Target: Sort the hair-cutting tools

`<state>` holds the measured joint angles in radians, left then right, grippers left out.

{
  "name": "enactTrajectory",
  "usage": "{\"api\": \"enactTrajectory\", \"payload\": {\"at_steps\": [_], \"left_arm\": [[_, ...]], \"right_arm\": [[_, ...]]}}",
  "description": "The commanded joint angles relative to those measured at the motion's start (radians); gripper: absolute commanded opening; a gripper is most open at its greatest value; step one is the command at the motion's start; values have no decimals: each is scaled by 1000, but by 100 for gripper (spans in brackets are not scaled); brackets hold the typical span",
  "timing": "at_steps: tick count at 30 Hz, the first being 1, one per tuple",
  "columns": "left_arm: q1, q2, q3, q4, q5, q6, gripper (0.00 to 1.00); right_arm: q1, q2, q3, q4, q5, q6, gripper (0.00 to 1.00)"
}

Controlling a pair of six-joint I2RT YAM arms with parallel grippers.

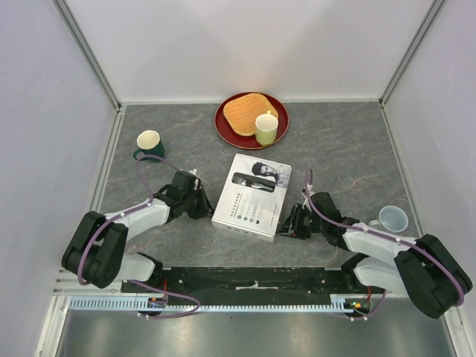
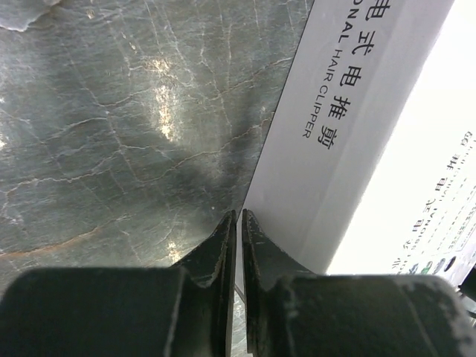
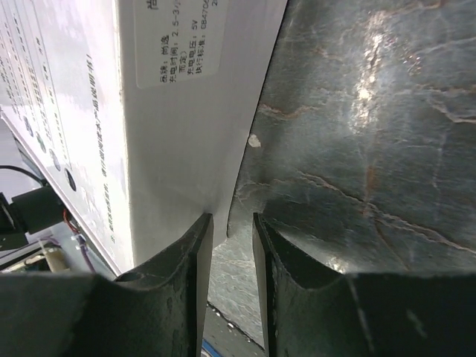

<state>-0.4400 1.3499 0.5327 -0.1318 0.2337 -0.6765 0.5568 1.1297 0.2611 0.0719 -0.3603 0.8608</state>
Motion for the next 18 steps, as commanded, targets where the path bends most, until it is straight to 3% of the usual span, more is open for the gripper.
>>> {"api": "enactTrajectory", "payload": {"at_steps": [1, 11, 14, 18], "left_arm": [[-25, 0, -30, 85, 156, 2, 12], [-140, 12, -76, 205, 200, -109, 8], [-143, -4, -76, 212, 191, -110, 8], [-143, -63, -51, 88, 81, -75, 8]], "right_arm": [[31, 35, -37, 153, -42, 95, 37], [51, 96, -53, 278, -35, 167, 36], [51, 84, -22, 195, -2, 136, 37], [51, 13, 64, -59, 119, 51, 41]]}}
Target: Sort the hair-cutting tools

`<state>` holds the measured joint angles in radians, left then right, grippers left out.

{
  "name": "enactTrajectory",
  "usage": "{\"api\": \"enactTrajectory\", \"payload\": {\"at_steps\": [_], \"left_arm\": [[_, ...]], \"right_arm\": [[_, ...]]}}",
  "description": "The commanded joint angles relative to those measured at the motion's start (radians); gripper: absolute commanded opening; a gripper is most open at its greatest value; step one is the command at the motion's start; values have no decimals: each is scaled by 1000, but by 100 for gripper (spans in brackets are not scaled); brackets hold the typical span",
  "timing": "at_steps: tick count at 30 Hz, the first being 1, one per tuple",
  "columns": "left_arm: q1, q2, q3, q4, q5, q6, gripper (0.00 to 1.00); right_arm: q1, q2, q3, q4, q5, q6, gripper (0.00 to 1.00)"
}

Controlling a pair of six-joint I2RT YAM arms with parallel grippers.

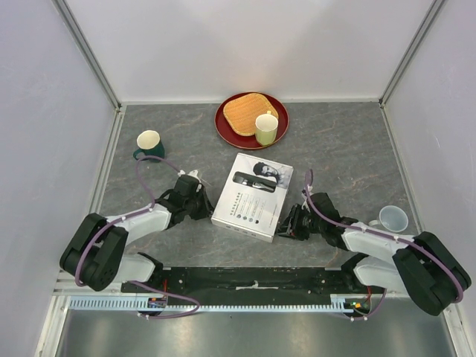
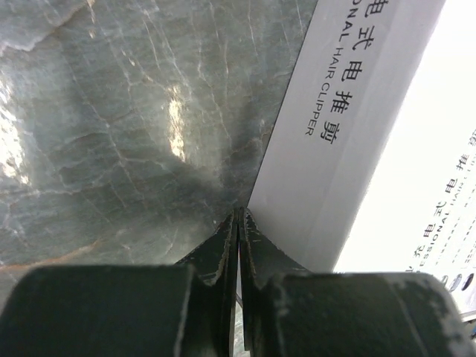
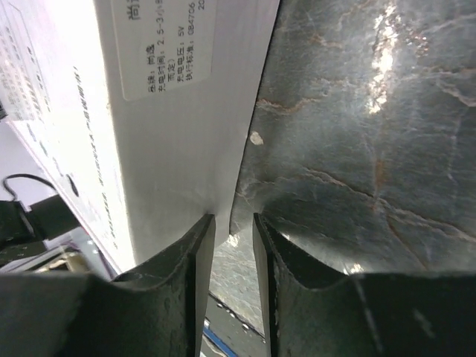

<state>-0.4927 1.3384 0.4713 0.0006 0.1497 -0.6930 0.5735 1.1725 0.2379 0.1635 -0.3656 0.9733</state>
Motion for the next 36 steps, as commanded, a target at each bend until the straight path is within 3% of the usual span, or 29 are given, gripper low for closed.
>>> {"api": "enactTrajectory", "payload": {"at_steps": [1, 8, 12, 15, 16, 17, 18, 19, 20, 21, 23, 30, 36], "left_arm": [[-90, -64, 26, -75, 139, -47, 9], [-90, -209, 67, -250, -91, -23, 14], [-90, -319, 96, -341, -179, -23, 24], [-90, -384, 124, -443, -271, -29, 39], [-90, -439, 135, -483, -339, -34, 51], [-90, -467, 142, -549, -373, -37, 56], [-90, -504, 154, -576, -406, -42, 63], [-90, -566, 161, -596, -450, -42, 66], [-90, -600, 170, -634, -464, -37, 73], [-90, -628, 187, -651, -479, -46, 88], [-90, -695, 204, -660, -464, -40, 99], [-90, -734, 334, -791, -503, -24, 100], [-90, -765, 385, -800, -473, 38, 100]], "right_arm": [[34, -63, 101, -201, 199, -76, 42], [32, -171, 182, -524, 589, -90, 53], [31, -267, 202, -594, 683, -79, 59], [32, -321, 234, -656, 747, -74, 60], [32, -332, 247, -676, 766, -76, 63], [32, -339, 280, -735, 818, -73, 67], [32, -358, 297, -766, 844, -71, 86], [32, -367, 314, -792, 872, -74, 97], [32, -381, 343, -829, 892, -93, 98], [32, -414, 356, -838, 930, -106, 98], [34, -459, 379, -849, 953, -148, 98], [32, -663, 477, -881, 1016, -203, 98], [32, -705, 574, -930, 1070, -223, 98]]}}
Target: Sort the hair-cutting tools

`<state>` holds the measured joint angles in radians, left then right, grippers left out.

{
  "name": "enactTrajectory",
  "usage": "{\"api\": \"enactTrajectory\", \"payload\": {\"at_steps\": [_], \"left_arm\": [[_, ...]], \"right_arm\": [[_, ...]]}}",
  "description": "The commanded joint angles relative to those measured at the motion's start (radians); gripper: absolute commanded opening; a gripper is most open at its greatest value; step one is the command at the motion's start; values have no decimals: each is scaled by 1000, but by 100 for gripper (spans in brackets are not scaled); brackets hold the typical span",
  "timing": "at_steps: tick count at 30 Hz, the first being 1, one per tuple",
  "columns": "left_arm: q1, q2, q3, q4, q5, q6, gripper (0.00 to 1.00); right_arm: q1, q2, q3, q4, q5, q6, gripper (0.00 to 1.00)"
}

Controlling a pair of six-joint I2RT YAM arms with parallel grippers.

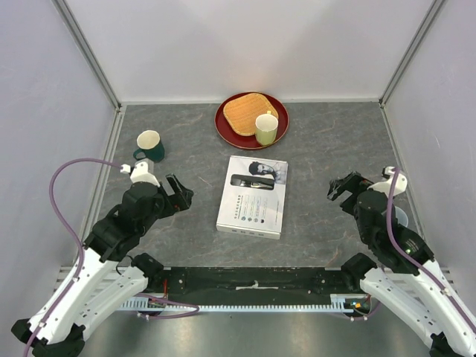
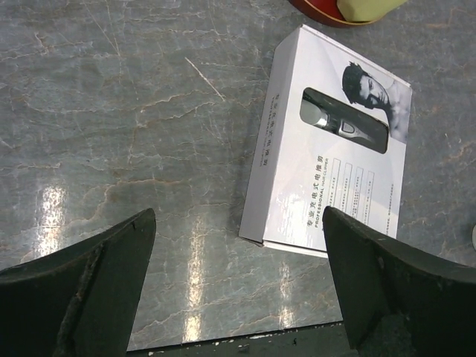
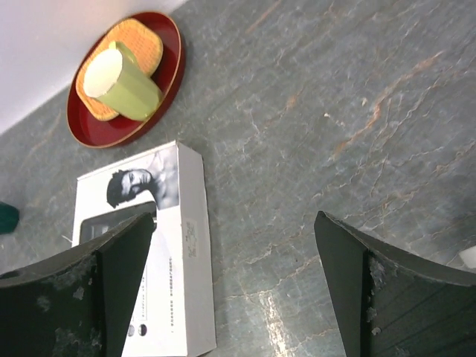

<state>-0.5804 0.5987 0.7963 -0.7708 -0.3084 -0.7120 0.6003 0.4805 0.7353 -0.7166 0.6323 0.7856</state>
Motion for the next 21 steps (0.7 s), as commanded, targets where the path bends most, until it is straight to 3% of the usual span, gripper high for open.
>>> {"api": "enactTrajectory", "payload": {"at_steps": [1, 8, 21], "left_arm": [[-2, -30, 63, -28, -14, 63, 100], [-2, -51, 103, -35, -9, 105, 100], [-2, -57, 119, -33, -72, 121, 100]], "right_arm": [[6, -16, 88, -61, 81, -42, 98], [6, -31, 184, -73, 84, -77, 98], [6, 12, 161, -64, 99, -68, 98]]}}
